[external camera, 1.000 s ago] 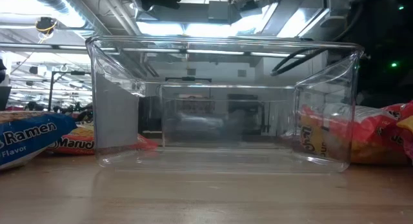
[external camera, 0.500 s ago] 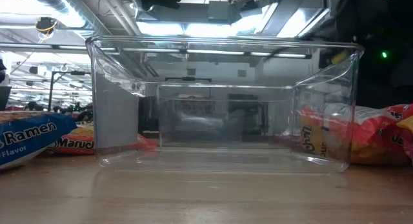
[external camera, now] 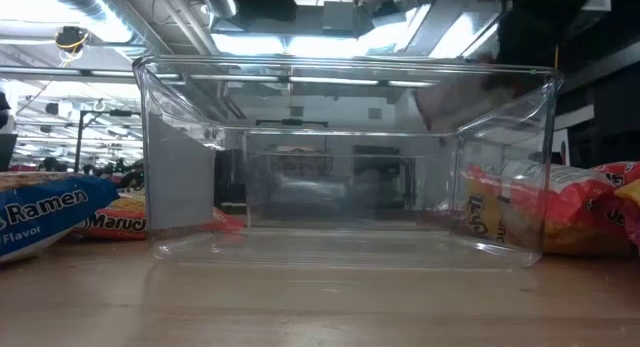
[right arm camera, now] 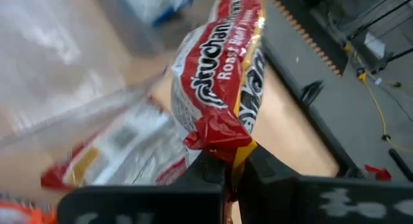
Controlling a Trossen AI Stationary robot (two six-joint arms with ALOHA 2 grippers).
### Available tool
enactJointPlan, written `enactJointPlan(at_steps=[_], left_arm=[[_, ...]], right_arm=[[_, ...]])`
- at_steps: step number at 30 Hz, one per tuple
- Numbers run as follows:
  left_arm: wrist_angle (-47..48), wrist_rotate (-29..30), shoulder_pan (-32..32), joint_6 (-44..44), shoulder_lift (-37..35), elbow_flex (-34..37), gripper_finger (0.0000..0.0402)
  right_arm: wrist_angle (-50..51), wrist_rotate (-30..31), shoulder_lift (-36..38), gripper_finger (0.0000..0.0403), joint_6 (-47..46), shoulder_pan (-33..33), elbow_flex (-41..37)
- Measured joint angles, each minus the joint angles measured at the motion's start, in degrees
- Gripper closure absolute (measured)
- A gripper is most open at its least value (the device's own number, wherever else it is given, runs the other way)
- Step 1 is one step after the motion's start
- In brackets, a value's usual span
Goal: Sort Maruchan noodles
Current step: Put the red noodle pack into the top transparent bin
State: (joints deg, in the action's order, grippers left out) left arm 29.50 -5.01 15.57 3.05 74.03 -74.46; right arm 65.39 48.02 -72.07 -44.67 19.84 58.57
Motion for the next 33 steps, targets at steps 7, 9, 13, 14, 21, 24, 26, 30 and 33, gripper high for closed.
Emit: enactJointPlan(at_steps=[7,9,13,14,21,24,26,30,33], left_arm=[[-16.59,-7.38,0.22,6.2,5.34,6.11,0.0244],[-20.44,-8.25,0.22,6.55,7.09,6.68,0.0226],[-26.07,-8.85,0.2,6.5,10.6,6.69,0.0195],[-27.24,-9.88,0.2,6.22,11.57,6.69,0.0188],[-33.3,-14.4,0.25,4.22,16.29,6.7,0.0153],[-34.75,-14.21,0.46,4.24,16.89,6.71,0.0148],[-36.22,-14.78,0.61,4.55,17.06,6.71,0.0148],[-40.0,-17.23,0.57,4.82,17.06,6.71,0.0147],[-42.03,-18.99,0.62,4.85,17.06,6.71,0.0147]], right_arm=[[0.43,3.59,4.9,0.0402,4.1,0.02,7.03],[0.45,3.5,5.67,0.0403,5.62,0.02,8.51],[-0.12,3.03,6.31,0.0403,9.34,0.02,11.12],[-0.78,2.54,6.31,0.0403,10.69,0.02,11.58],[-5.71,-1.14,6.35,0.0403,17.8,0.07,13.77],[-6.1,-3.03,6.35,0.0403,18.1,0.07,14.78],[-6.33,-4.52,6.35,0.0403,18.39,0.07,14.93],[-9.1,-8.88,6.35,0.0403,20.92,0.07,14.95],[-11.14,-11.02,6.35,0.0403,22.39,0.07,14.95]])
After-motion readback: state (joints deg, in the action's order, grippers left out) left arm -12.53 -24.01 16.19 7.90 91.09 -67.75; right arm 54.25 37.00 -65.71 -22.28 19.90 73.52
